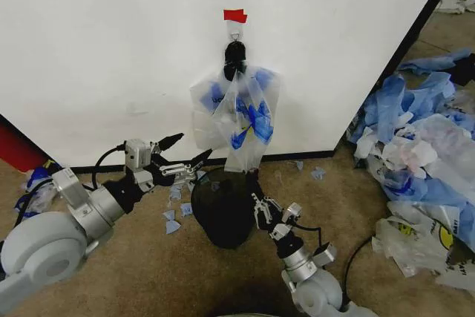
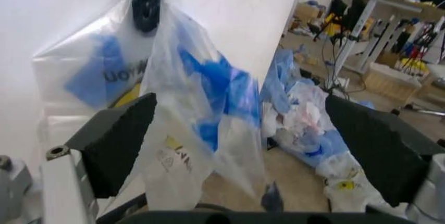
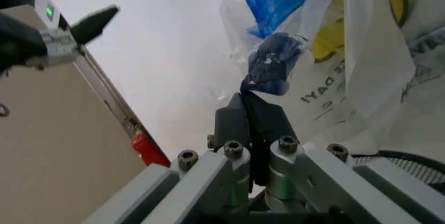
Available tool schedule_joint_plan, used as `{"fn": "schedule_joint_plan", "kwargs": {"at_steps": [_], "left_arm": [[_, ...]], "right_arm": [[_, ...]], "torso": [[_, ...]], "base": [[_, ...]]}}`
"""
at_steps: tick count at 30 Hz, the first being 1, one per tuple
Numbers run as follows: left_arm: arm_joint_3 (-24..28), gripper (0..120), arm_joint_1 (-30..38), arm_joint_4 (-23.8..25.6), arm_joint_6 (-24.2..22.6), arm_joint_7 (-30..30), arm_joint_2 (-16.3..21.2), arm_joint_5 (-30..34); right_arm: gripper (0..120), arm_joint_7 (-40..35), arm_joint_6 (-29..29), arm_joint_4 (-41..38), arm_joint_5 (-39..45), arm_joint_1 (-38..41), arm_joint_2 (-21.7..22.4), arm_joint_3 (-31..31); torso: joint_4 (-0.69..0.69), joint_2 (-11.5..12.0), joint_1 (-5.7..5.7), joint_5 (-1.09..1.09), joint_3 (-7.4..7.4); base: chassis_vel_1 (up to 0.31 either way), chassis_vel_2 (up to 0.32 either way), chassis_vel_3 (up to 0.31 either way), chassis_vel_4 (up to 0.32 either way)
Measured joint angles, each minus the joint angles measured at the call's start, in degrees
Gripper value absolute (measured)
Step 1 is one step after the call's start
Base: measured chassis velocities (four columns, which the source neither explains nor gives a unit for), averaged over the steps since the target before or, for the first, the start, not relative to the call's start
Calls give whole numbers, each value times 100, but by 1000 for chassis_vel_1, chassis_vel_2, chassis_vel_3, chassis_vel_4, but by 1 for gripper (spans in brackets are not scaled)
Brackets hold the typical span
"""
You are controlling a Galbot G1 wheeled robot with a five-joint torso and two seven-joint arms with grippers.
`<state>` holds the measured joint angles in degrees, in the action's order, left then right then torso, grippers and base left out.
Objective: Pick up the garbage bag from the wall and place it over the trash bin.
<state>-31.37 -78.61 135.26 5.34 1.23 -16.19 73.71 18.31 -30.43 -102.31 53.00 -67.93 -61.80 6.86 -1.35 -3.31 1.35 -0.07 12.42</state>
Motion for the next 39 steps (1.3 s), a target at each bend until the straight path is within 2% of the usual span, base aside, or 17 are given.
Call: {"fn": "schedule_joint_plan", "kwargs": {"at_steps": [5, 11, 13, 17, 20, 21, 22, 25, 28, 30, 35, 39], "left_arm": [[71, 94, 112, -220, 137, 357, 25, 217], [198, 94, 193, -574, 434, 1378, -43, 637], [274, 94, 218, -643, 507, 1691, -96, 615], [293, 94, 191, -601, 556, 1923, -142, 378], [331, 93, 204, -601, 545, 1600, -185, 34], [333, 93, 217, -667, 462, 1280, -213, -172], [333, 93, 217, -667, 462, 1280, -213, -172], [368, 94, 288, -903, 134, 506, -284, -523], [805, 95, 801, -1177, -96, 100, -527, -545], [999, 96, 1049, -1280, -150, 53, -639, -544], [2361, 98, 2473, -1975, 3, 96, -1251, -548], [2733, 98, 2777, -2196, 140, 267, -1380, -551]], "right_arm": [[0, -10, 10, 22, -6, 31, -5, 61], [0, -15, 23, 78, 3, 148, -30, 188], [0, -22, 34, 81, 4, 175, -37, 231], [0, -40, 53, 51, 0, 175, -16, 274], [0, -59, 64, 0, -5, 167, 22, 286], [0, -69, 66, -22, -6, 160, 40, 285], [0, -69, 66, -22, -6, 160, 40, 285], [0, -91, 78, -85, -9, 137, 95, 276], [0, -120, 90, -131, -19, 130, 112, 265], [0, -127, 92, -139, -23, 131, 112, 263], [0, -158, 97, -176, -48, 105, 146, 243], [0, -160, 97, -191, -49, 63, 186, 187]], "torso": [[-2, 0, 0, -2, 0], [0, 0, 0, 0, 0], [0, 0, 0, -2, 0], [0, 0, 0, -1, 0], [0, 0, 0, 1, 0], [-1, 0, 0, 0, -1], [-1, 0, 0, 0, -1], [0, 0, 0, -1, 0], [2, 0, -1, 0, 0], [2, 0, 0, -1, 0], [-3, 0, 0, 0, 0], [-2, 0, 0, -1, 0]], "base": [[0, 0, 0, 0], [0, 0, 0, 0], [0, 0, 0, 0], [0, 0, 0, 0], [0, 0, 0, 0], [0, 0, 0, 0], [0, 0, 0, 0], [0, 0, 0, 0], [0, 0, 0, 0], [0, 0, 0, 0], [0, 0, 0, 0], [0, 0, 0, 0]]}}
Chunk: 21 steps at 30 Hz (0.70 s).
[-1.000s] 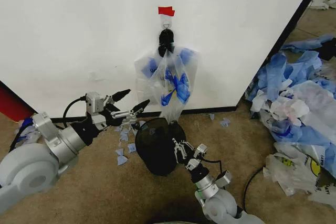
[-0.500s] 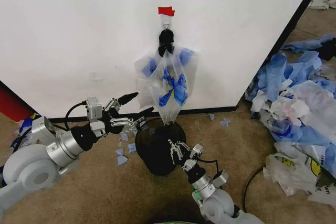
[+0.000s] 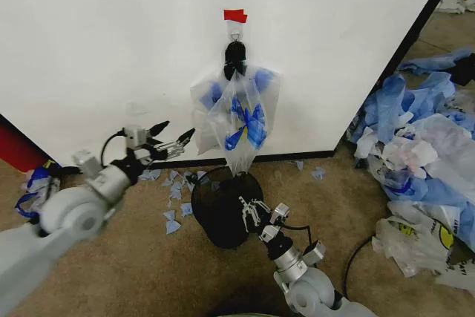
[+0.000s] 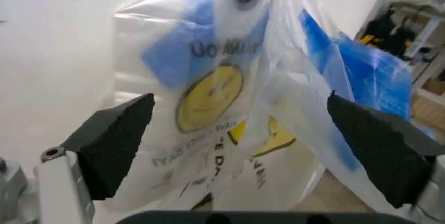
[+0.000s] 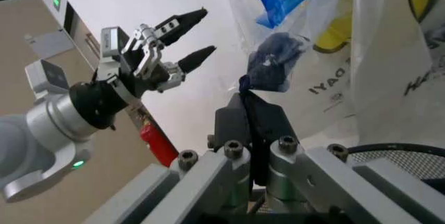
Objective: Pick up the garbage bag from the wall and place it over the trash bin.
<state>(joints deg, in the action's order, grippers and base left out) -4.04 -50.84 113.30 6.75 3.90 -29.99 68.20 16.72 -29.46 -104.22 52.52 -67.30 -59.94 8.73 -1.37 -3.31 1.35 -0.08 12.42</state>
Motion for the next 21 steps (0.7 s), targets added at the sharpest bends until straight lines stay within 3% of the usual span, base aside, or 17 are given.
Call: {"fn": "schedule_joint_plan", "kwargs": {"at_steps": [9, 21], "left_arm": [[1006, 98, 1143, -192, 28, 55, -427, -91], [1097, 98, 1244, 697, -183, -217, -111, 185]], "right_arm": [[0, 2, -1, -8, -14, -170, 40, -194], [0, 8, -9, 50, -68, -227, -5, -278]], "torso": [[-1, 0, 0, 1, 0], [1, 0, 0, 0, 0]], "base": [[0, 0, 0, 0], [0, 0, 0, 0]]}}
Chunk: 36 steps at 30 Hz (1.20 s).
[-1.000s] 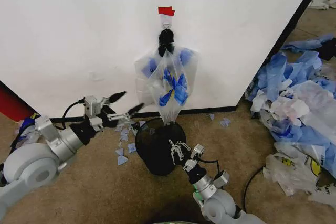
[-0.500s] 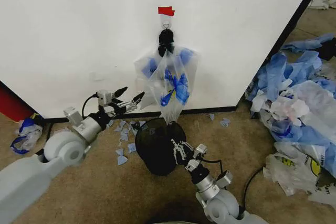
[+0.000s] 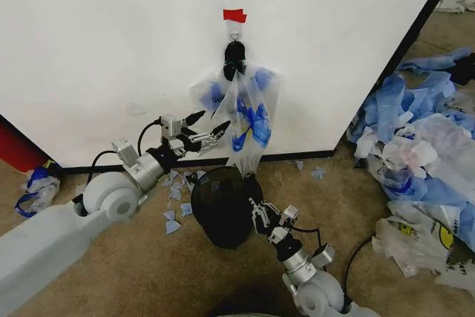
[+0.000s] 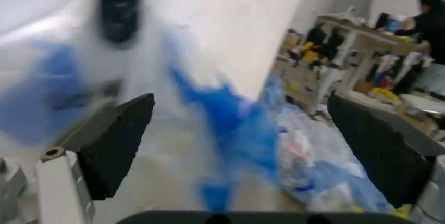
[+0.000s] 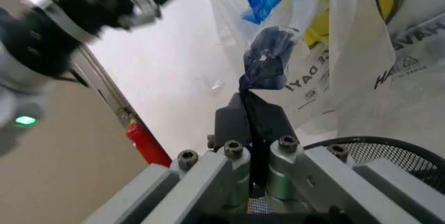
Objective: Pick up the garbage bag from the wall and place it over the trash bin.
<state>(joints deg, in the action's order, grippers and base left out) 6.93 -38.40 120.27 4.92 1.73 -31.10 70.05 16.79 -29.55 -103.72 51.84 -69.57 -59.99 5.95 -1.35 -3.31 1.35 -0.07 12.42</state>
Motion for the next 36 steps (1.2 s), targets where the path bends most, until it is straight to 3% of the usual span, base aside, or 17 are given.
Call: {"fn": "schedule_joint_plan", "kwargs": {"at_steps": [5, 10, 14, 19, 36], "left_arm": [[-11, 98, -68, 528, -76, -62, 73, 226], [131, 98, -33, 631, -66, -5, 40, 462], [932, 97, 587, 270, 66, 95, -244, 617], [1425, 97, 926, -87, 155, 172, -405, 630], [1758, 97, 1153, -817, 307, 491, -556, 591]], "right_arm": [[0, -1, 0, 29, -7, 33, 0, 3], [0, -2, 0, 42, -8, 28, 16, 1], [0, -3, -4, 51, -9, -3, 26, -49], [0, -4, -10, 50, -9, -46, 30, -113], [0, -2, -29, 27, -21, -141, 18, -203]], "torso": [[1, 0, 0, 1, 0], [1, 0, 0, 1, 0], [-2, 0, 0, -1, 0], [-1, 0, 0, 1, 0], [0, 0, 0, 0, 0]], "base": [[0, 0, 0, 0], [0, 0, 0, 0], [0, 0, 0, 0], [0, 0, 0, 0], [0, 0, 0, 0]]}}
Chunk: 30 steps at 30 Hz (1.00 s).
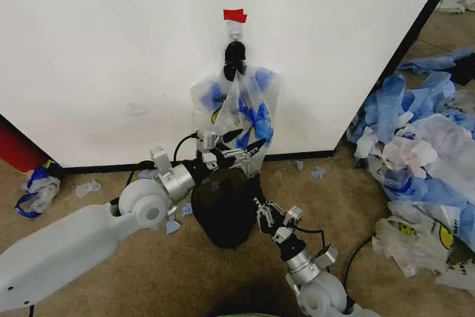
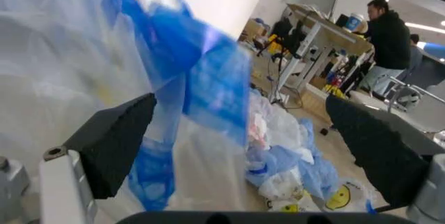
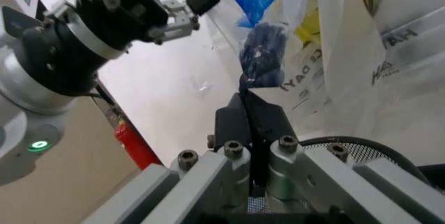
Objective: Pick up the garbage bag from the wall and place it over the trash bin.
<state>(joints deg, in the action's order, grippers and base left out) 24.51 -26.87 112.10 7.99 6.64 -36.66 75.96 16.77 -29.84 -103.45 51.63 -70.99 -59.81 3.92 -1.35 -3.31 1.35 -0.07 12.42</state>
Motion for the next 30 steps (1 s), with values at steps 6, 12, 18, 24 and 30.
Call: {"fn": "schedule_joint_plan", "kwargs": {"at_steps": [6, 12, 18, 24, 30], "left_arm": [[56, 97, -33, -137, 17, 13, 2, -9], [82, 96, -54, -203, 29, 12, 40, -17], [83, 94, -51, -233, 33, -7, 39, -23], [153, 79, 106, -392, 65, -8, -40, -19], [258, 57, 261, -500, 77, -21, -138, -6]], "right_arm": [[0, 4, -6, -32, -2, -19, 10, -17], [0, 12, -16, -40, -9, -23, -2, -9], [0, 19, -31, -12, -13, -24, -20, 1], [0, 21, -36, 4, -15, -6, -41, 17], [0, 22, -40, 2, -24, -31, -32, -12]], "torso": [[0, 0, 0, 0, 0], [0, 0, 0, 0, 0], [0, 0, 0, 0, 0], [0, 0, 0, 0, 0], [0, 0, 0, 0, 0]], "base": [[0, 0, 0, 0], [0, 0, 0, 0], [0, 0, 0, 0], [0, 0, 0, 0], [0, 0, 0, 0]]}}
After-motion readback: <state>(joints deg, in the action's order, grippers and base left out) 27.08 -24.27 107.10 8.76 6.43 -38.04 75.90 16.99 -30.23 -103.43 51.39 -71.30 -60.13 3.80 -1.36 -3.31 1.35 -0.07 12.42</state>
